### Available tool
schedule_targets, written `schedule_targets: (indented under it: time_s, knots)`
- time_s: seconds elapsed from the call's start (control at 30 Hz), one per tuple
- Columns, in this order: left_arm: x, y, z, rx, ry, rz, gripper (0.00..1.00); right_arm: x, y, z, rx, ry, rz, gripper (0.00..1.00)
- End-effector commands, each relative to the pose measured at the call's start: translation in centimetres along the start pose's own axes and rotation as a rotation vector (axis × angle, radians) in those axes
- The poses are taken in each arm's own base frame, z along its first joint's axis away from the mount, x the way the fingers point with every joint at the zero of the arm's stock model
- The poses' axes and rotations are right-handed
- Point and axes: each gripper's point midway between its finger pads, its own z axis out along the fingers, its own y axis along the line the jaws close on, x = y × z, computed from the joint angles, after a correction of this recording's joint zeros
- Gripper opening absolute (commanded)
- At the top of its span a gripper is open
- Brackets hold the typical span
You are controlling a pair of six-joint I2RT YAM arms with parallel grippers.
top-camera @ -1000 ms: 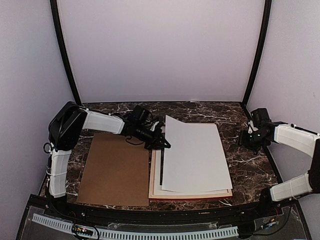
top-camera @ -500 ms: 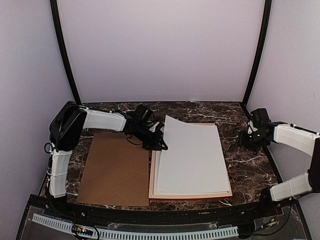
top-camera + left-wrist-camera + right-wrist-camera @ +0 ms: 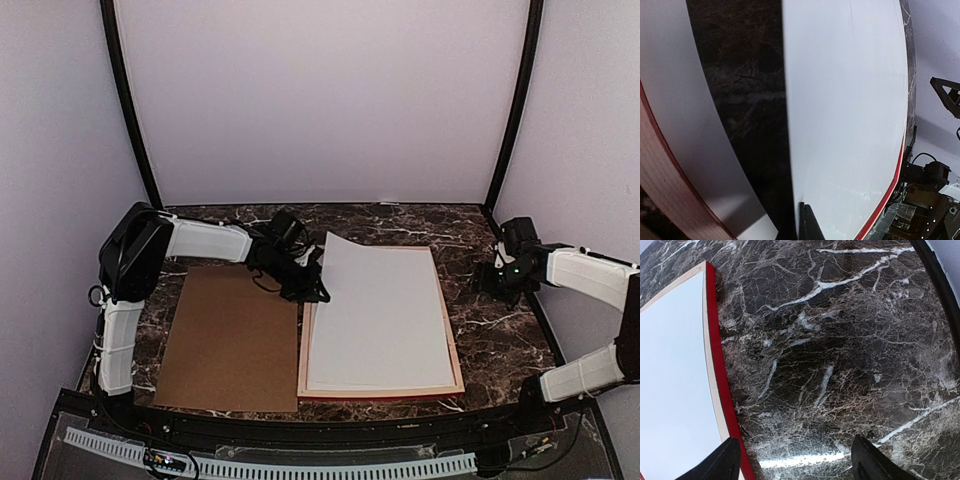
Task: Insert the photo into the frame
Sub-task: Place the photo on the mat board.
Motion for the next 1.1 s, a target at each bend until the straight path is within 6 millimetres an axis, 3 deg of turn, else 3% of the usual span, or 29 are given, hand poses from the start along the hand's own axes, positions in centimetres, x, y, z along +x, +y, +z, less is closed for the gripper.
schedule_targets:
  time_s: [0.0,0.5,1.07]
  knots:
    - [-0.2,-0.6,-1.6,-0.008,-0.027,0.013,0.0,-0.2,0.0,0.3,-0.008,-0.008,-0.005,0.8]
    - [0.4,-0.6,-1.6,0.023,-0.036,-0.018,0.0,-0.1,0.4,0.3,-0.03,-0.002,-0.005,0.98]
    - [0.8,-0.8,-1.5,0.028,-0.033,-0.033,0.0,-0.1,0.5,0.4,-0.03,0.0,-0.006,0.99]
